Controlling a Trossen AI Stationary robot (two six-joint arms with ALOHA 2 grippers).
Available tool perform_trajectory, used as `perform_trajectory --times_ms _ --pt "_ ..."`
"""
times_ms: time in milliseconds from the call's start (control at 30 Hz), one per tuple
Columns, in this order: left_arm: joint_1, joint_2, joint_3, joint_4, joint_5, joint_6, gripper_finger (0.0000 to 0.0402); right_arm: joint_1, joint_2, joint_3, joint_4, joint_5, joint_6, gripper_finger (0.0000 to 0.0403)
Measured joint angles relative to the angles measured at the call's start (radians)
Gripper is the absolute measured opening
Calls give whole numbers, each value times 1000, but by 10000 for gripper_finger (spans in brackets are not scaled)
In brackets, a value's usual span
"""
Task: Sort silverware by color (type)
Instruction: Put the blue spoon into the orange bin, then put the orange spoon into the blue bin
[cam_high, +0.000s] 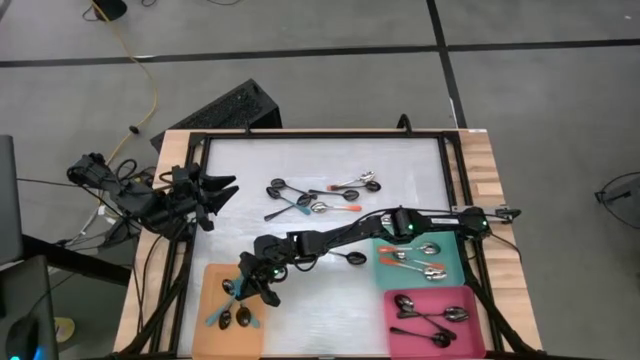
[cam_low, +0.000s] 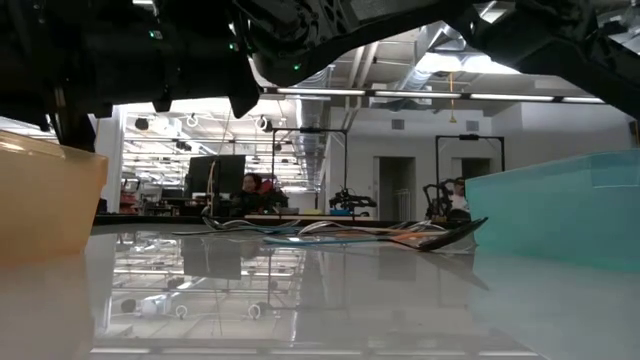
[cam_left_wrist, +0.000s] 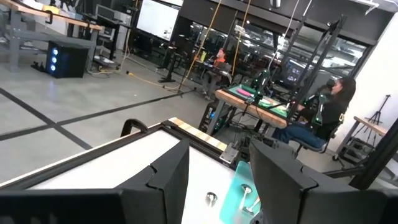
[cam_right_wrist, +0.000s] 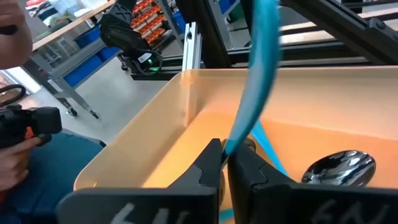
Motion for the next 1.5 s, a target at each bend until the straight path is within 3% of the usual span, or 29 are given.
perform_trajectory --times_ms 367,933,1267,1500 --pt "0 0 0 -23 -1 -1 151 2 0 0 -40 2 -50 51" --pt "0 0 0 -22 -2 -1 151 -25 0 6 -81 -2 -100 145" --pt "0 0 0 -22 -2 -1 151 -88 -54 19 -161 -54 -57 151" --pt "0 0 0 -22 -2 -19 151 -108 -142 21 -345 -39 -210 151"
